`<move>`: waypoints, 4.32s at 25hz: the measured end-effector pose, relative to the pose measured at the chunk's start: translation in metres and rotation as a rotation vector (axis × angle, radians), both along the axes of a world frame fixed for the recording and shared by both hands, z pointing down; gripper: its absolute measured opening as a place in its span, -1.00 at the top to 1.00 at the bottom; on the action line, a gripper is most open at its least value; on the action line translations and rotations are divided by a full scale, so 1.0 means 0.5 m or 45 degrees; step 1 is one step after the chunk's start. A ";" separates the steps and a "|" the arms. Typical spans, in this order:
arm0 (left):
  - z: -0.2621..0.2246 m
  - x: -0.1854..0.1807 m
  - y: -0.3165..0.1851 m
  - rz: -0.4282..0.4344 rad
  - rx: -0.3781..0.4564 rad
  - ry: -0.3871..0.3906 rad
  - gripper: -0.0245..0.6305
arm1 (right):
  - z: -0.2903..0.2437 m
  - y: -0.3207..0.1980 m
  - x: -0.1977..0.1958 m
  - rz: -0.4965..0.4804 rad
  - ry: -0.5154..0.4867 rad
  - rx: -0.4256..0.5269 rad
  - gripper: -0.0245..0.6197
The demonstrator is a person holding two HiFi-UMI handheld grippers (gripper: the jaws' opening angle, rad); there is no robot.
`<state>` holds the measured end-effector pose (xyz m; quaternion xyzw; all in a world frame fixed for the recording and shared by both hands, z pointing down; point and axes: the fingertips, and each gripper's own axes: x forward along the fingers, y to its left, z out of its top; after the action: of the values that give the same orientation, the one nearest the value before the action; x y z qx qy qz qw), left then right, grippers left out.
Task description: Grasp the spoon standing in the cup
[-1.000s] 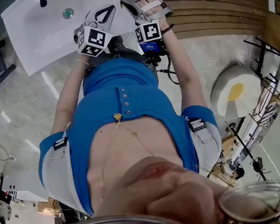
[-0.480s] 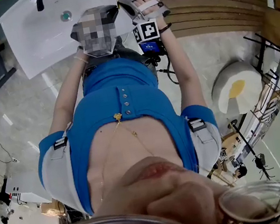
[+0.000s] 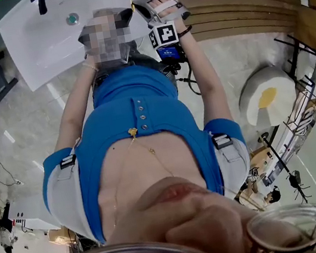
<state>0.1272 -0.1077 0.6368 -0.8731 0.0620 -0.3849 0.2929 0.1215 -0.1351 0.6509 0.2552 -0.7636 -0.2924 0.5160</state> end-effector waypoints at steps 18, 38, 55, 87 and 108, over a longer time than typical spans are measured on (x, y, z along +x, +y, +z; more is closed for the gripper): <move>0.103 -0.013 0.049 -0.113 -0.273 -0.023 0.93 | 0.092 0.052 -0.014 -0.052 0.015 -0.127 0.77; 0.154 -0.010 0.064 -0.174 -0.439 -0.066 0.93 | 0.129 0.066 -0.012 -0.002 0.014 -0.328 0.70; 0.121 -0.030 0.039 -0.322 -0.561 0.012 0.93 | 0.109 0.075 -0.002 0.067 -0.056 -0.438 0.73; -0.040 -0.158 -0.030 -0.473 -0.456 0.184 0.93 | -0.043 0.025 -0.152 0.010 -0.203 -0.355 0.92; -0.146 -0.214 -0.049 -0.508 -0.376 0.304 0.93 | -0.162 0.002 -0.204 0.085 -0.235 -0.213 0.92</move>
<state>0.0202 -0.1321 0.5640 -0.9160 0.2101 -0.3341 0.0716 0.0196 -0.1342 0.5698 0.2624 -0.8207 -0.1858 0.4723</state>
